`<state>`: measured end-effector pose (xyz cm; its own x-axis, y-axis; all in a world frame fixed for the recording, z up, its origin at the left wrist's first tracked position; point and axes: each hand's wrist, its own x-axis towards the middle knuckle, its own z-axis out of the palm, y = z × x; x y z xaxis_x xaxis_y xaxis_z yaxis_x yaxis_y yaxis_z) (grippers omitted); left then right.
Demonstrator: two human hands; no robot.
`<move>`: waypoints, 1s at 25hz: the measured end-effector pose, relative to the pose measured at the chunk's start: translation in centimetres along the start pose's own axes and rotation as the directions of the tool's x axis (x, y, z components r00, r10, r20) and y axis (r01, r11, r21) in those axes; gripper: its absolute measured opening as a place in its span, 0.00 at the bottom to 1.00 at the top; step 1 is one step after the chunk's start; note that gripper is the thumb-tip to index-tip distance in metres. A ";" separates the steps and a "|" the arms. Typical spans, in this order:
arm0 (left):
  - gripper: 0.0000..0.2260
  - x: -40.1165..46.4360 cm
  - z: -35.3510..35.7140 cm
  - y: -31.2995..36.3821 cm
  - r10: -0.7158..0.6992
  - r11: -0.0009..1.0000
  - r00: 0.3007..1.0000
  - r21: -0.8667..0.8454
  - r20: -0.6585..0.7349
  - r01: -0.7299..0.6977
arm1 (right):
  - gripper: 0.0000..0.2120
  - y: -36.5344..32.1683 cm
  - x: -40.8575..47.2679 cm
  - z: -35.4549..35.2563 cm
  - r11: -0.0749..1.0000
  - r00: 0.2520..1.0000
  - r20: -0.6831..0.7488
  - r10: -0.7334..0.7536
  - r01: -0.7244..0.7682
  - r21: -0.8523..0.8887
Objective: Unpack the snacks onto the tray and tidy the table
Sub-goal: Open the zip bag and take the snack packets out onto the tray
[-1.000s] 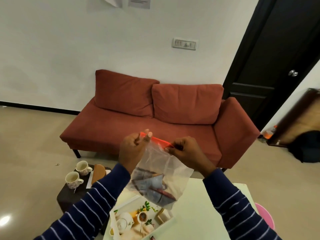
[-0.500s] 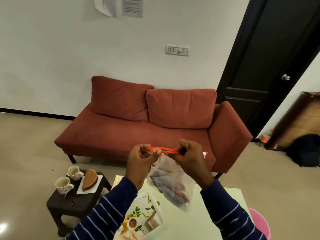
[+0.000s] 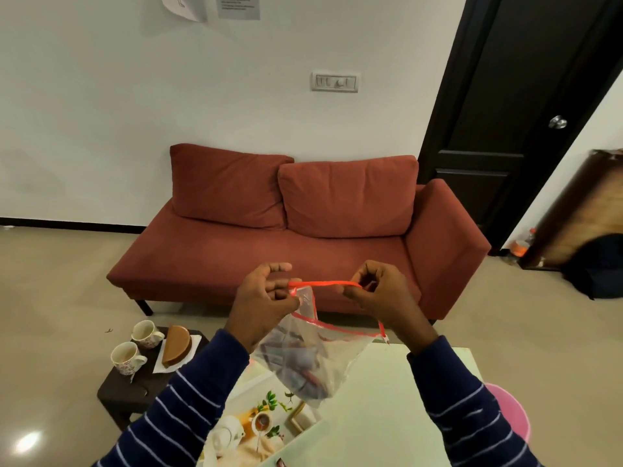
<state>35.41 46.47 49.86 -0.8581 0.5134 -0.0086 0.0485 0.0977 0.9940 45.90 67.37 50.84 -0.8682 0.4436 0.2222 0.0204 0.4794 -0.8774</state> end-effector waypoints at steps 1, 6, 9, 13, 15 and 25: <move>0.26 -0.1 -0.1 0.2 0.011 1.000 1.000 0.024 0.000 -0.011 | 0.13 -0.3 -0.2 0.3 0.997 0.999 0.014 -0.029 0.030 -0.069; 0.30 -0.5 0.2 0.8 0.058 0.993 0.998 0.100 0.012 -0.059 | 0.21 -2.0 -1.1 3.3 0.971 0.970 0.241 0.019 0.040 -0.237; 0.29 -0.8 -0.1 1.1 0.067 0.989 0.997 0.131 0.025 -0.069 | 0.13 -2.3 -1.2 4.2 0.877 0.959 0.276 0.067 0.075 -0.475; 0.25 -1.8 0.1 1.3 0.093 0.978 0.994 0.181 0.058 -0.102 | 0.01 -2.3 -1.4 4.3 0.778 0.988 0.141 0.064 0.039 -0.627; 0.20 -2.4 0.1 1.5 0.181 0.934 0.979 0.294 0.094 -0.202 | 0.05 -2.1 -1.4 4.3 0.716 0.999 0.054 -0.001 0.038 -0.697; 0.20 -3.1 0.6 1.6 0.176 0.576 0.941 0.744 0.290 -0.337 | 0.08 -2.4 -1.1 4.1 0.843 0.986 0.126 -0.110 0.160 -0.514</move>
<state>38.45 45.60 51.35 -0.6506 0.7473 0.1353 0.6977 0.5178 0.4950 44.74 62.63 50.93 -0.9208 0.2891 0.2620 0.1332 0.8641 -0.4853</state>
